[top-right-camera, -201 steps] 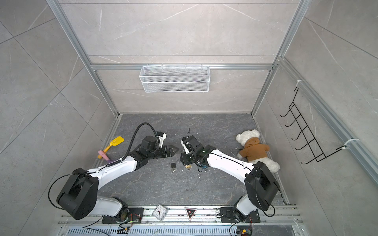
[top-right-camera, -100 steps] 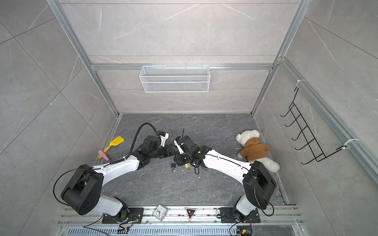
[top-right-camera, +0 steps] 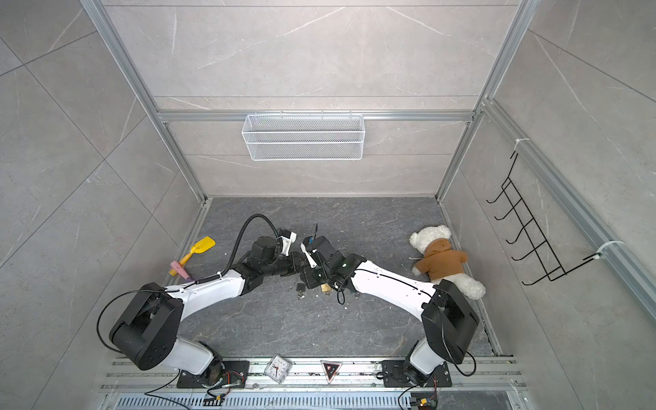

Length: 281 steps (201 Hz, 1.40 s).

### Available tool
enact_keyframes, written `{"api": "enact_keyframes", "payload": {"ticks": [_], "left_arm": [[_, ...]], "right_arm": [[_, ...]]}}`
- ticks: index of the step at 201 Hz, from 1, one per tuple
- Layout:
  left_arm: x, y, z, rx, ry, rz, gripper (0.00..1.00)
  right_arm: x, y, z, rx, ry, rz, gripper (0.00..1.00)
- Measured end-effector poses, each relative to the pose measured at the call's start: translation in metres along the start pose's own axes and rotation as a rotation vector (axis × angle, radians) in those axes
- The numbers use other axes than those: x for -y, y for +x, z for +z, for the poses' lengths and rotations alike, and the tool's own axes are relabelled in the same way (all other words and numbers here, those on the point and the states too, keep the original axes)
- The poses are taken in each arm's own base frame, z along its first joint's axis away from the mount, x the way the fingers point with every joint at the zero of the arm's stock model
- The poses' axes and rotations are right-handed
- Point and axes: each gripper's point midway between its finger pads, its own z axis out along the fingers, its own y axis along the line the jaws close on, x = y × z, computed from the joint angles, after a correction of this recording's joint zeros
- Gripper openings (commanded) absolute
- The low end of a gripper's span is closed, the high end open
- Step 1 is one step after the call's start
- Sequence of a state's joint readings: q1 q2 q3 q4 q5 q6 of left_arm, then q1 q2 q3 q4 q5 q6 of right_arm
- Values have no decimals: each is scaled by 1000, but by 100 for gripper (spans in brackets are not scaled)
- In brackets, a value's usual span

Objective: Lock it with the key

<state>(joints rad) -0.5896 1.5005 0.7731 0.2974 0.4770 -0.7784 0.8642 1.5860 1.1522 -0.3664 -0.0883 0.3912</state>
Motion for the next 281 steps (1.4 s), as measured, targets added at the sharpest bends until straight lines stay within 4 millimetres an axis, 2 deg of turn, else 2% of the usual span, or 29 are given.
{"api": "enact_keyframes", "payload": {"ticks": [43,56,81,100,107,118,130,155,161,174,192,213,231,254,267,281], "left_arm": [[2,-2,2,16,24,-5,0],[1,-2,2,24,30,-14,0],[-2,-6,1,60,15,-50,0],[-11,-13,-7,140,-29,-99,0],[-16,-15,-12,177,-49,-116,0],[-22,-19,-22,235,-75,-147,0],[-23,-28,-34,308,-92,-176,0],[-5,-58,-64,473,-49,-239,0],[2,-65,-71,503,-26,-251,0],[12,-77,-81,547,15,-289,0],[20,-90,-87,569,55,-351,0],[30,-99,-87,564,107,-413,0],[36,-101,-79,534,167,-473,0],[31,-99,-63,492,209,-558,0],[28,-97,-55,466,222,-597,0],[28,-95,-53,452,234,-619,0]], "right_arm": [[3,-2,0,11,14,0,20],[2,-2,1,12,14,0,27],[2,-4,2,24,9,-1,48],[-1,-13,-4,56,-14,-20,60],[-4,-19,-13,83,-30,-31,64],[-7,-33,-31,150,-50,-48,64],[-6,-56,-61,263,-69,-41,64],[6,-99,-124,519,-73,-46,63],[7,-104,-136,569,-73,-57,63],[6,-108,-147,621,-74,-82,62],[5,-109,-146,627,-71,-104,60],[1,-107,-133,606,-91,-156,57],[-3,-99,-115,596,-130,-207,56],[0,-83,-89,572,-151,-239,56],[1,-78,-81,570,-159,-251,54],[0,-81,-79,586,-165,-267,49]]}}
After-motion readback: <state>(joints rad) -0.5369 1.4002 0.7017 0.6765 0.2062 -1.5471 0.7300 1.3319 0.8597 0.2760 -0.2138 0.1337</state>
